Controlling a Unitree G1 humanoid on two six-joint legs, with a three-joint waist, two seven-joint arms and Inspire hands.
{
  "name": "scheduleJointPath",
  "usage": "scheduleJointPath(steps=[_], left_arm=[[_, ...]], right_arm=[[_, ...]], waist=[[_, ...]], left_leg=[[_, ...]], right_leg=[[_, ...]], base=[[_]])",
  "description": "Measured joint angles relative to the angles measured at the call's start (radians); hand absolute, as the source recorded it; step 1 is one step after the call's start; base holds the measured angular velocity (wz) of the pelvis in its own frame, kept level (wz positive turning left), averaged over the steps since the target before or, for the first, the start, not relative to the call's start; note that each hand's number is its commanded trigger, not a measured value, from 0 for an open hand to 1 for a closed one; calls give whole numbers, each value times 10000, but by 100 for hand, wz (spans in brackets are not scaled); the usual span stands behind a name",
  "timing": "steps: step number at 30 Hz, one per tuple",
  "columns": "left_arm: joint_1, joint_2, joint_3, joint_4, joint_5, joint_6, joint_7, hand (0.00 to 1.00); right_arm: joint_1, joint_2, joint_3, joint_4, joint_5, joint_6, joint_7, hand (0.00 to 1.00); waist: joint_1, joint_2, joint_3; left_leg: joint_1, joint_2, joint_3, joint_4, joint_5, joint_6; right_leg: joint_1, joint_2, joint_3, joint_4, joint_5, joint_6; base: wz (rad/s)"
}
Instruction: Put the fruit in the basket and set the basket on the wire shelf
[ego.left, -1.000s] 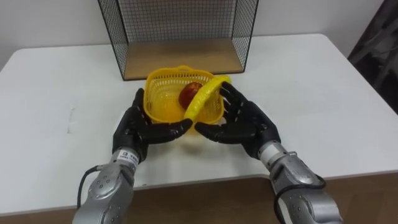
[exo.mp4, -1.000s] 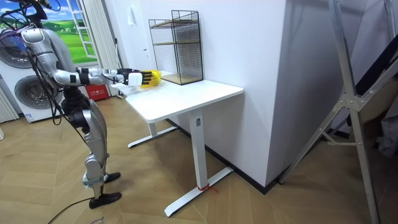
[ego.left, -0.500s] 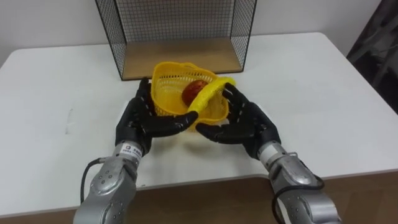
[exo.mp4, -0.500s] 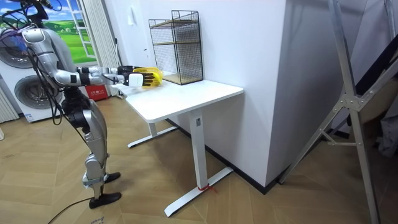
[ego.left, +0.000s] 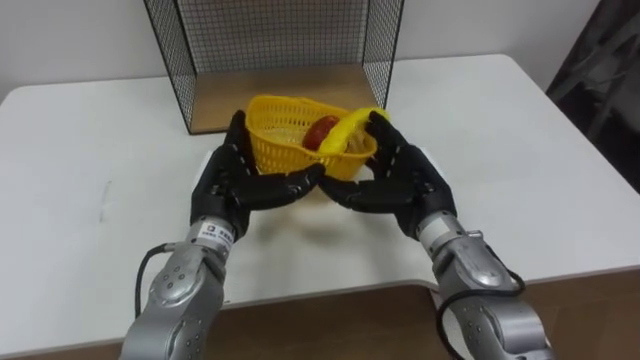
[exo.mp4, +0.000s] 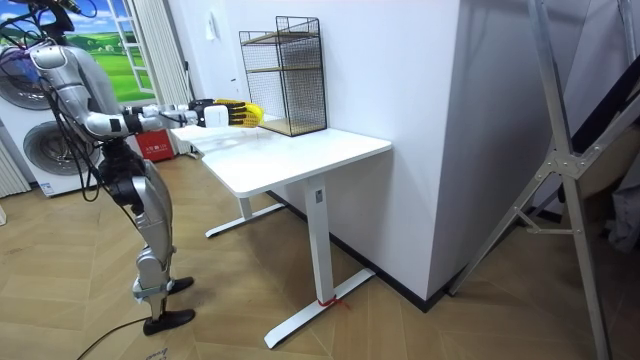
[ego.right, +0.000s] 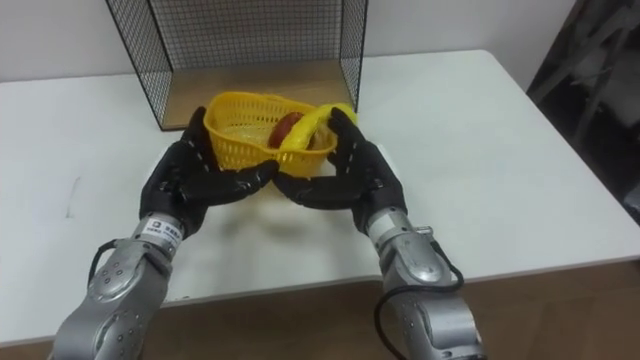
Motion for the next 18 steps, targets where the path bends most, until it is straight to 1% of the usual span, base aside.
scheduleJointPath(steps=[3, 10, 15, 18], left_arm=[[0, 2, 0, 0, 4, 0, 0, 0], [-1, 5, -9, 1, 2, -2, 0, 0], [-1, 2, 3, 2, 4, -8, 1, 0], [-83, -23, 6, 2, -18, -98, 2, 0]], right_arm=[[0, 0, 0, -10, -4, 0, -6, 0], [-2, 12, 4, -22, -37, 0, -85, 0], [-42, 14, 2, -382, -283, 1, -214, 0], [-114, 7, 4, -595, -503, 1, -347, 0]], waist=[[-53, 2, 2], [-124, 17, 13], [-93, 43, 32], [-83, 42, 38]], left_leg=[[-1, 3, 19, 2, 0, 1], [-25, 2, 17, 3, -1, 3], [-25, 8, 9, -27, 0, 3], [-27, 8, -7, -42, 0, 3]], right_leg=[[-6, 9, 52, -3, 31, 3], [-2, 9, -14, -9, 79, 14], [-6, 8, -59, -7, 80, 14], [-20, 5, -80, -8, 79, 15]], base=[[-3], [1], [1], [0]])
